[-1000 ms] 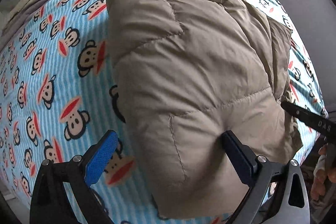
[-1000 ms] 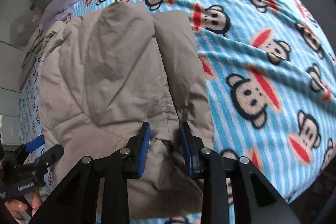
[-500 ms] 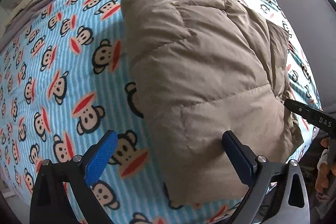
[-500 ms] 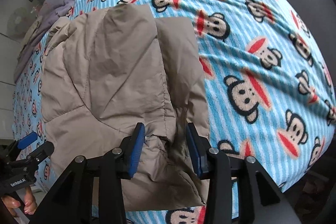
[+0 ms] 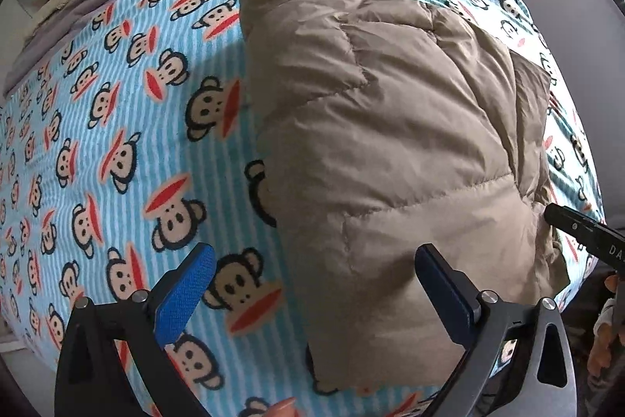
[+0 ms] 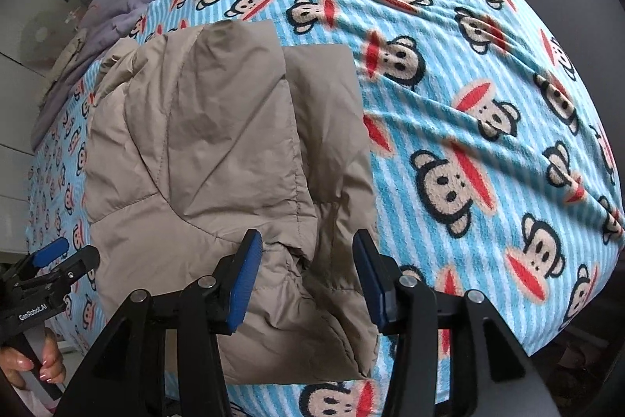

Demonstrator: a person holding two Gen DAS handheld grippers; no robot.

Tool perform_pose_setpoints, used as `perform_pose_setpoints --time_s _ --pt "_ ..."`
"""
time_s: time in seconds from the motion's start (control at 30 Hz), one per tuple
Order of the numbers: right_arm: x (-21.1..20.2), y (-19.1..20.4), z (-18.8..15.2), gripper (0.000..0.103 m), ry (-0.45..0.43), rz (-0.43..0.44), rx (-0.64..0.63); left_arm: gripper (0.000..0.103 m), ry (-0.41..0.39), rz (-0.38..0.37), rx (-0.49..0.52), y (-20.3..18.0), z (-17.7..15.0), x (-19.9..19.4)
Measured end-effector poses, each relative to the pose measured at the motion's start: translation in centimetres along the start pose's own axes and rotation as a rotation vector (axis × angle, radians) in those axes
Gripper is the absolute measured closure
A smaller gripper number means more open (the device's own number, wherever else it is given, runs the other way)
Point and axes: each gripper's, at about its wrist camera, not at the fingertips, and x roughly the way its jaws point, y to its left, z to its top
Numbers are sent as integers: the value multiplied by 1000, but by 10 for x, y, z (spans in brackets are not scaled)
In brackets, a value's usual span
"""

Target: Fold large clothes

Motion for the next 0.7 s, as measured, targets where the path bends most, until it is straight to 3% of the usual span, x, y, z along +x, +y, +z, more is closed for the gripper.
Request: perform_pose_setpoints --time_s 0.27,0.33,0.47,0.5,0.7 --pt "-3 -16 6 40 0 47 20 1 17 1 15 -9 2 4" --pt "-4 -25 10 29 -3 84 48 1 20 1 18 -10 3 5" --pt "-3 -43 16 26 -4 155 105 1 27 -2 11 -11 3 7" --pt "-3 -46 17 15 -4 169 114 1 29 -4 10 -10 4 7" --pt "8 -63 21 15 17 234 183 1 40 -12 -2 -8 4 10"
